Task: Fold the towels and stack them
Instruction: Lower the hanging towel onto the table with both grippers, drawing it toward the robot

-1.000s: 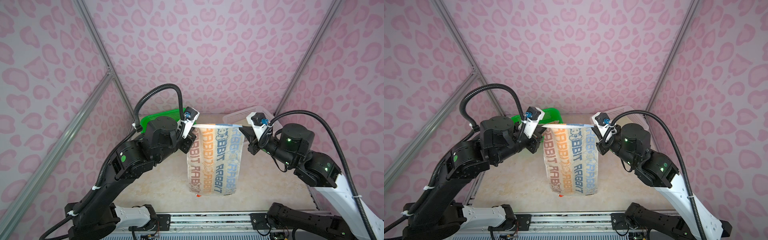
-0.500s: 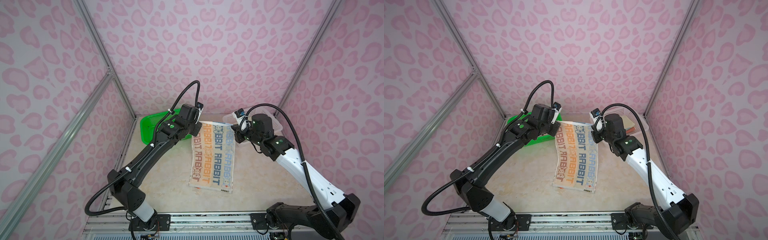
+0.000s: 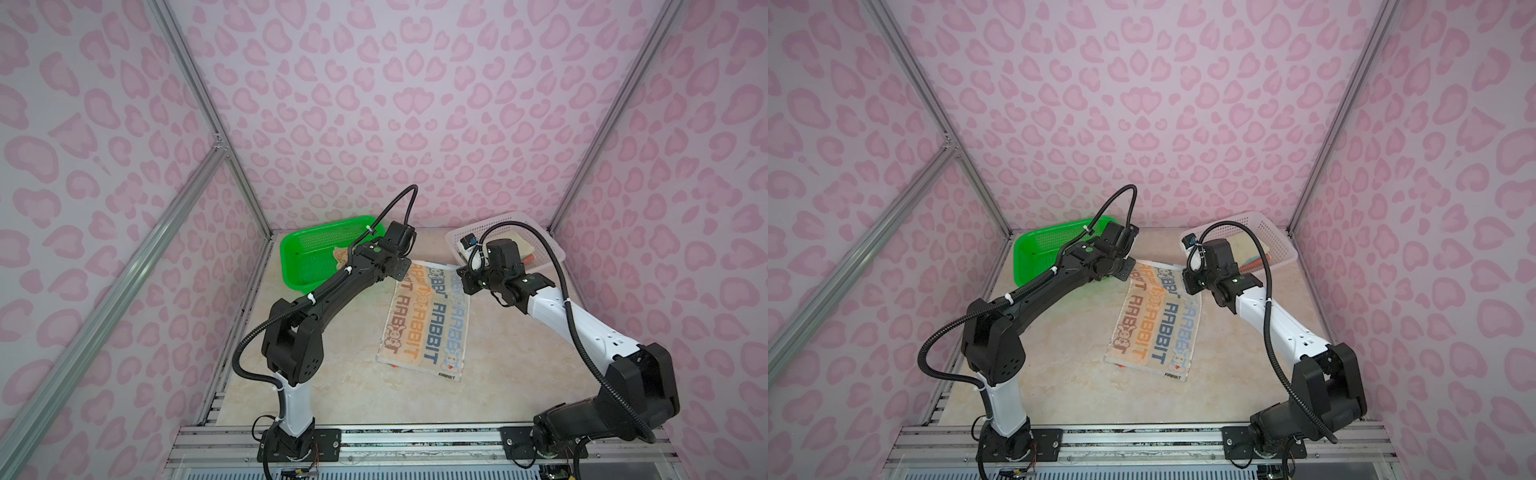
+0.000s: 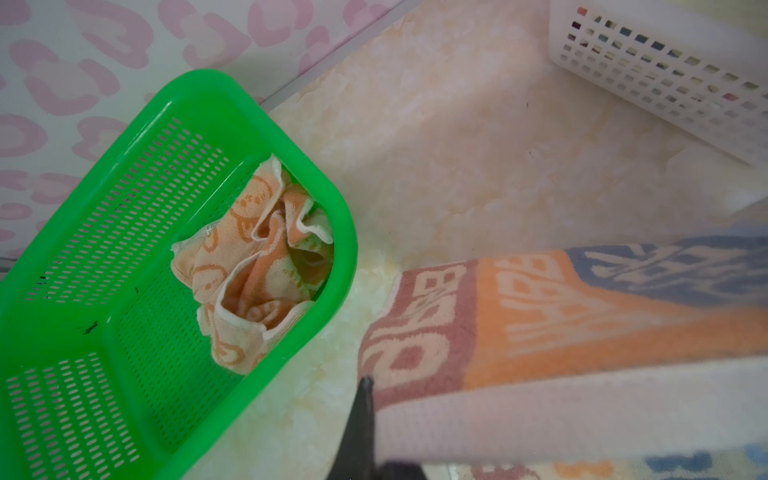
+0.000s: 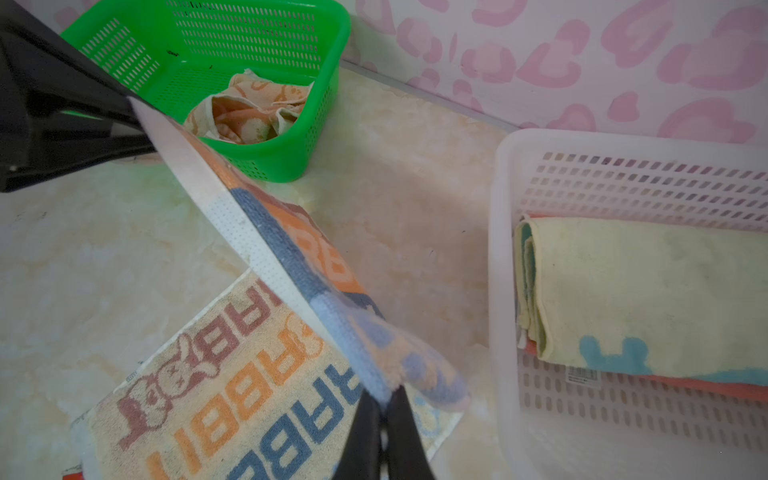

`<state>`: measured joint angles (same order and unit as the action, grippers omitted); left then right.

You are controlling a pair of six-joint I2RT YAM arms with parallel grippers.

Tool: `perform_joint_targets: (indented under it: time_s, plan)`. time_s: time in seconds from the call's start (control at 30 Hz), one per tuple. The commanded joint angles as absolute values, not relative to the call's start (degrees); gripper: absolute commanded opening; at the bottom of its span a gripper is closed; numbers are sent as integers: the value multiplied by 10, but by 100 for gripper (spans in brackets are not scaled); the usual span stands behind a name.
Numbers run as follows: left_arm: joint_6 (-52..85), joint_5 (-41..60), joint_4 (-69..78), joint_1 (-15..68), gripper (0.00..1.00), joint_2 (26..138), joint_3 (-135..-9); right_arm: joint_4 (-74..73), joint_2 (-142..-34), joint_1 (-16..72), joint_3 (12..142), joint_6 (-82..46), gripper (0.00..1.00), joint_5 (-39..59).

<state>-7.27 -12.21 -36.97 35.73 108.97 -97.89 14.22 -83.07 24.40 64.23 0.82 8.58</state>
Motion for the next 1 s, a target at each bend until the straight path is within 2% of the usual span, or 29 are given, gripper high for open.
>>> perform_joint_targets:
  time_s: [0.0,0.2,0.5,0.73,0.97]
  plan:
    - [-55,-161,-365,360,3,1075,-958,175,-821,240,632,-9,0,82]
    - [-38,-175,-363,390,3,1029,-888,241,-786,240,593,-26,0,120]
    - [6,-189,-379,426,3,966,-782,254,-663,252,465,-83,0,170]
    - [36,-206,-403,458,3,940,-729,270,-584,300,389,-136,0,157]
    - [66,-235,-423,492,2,916,-686,318,-549,359,361,-166,0,115]
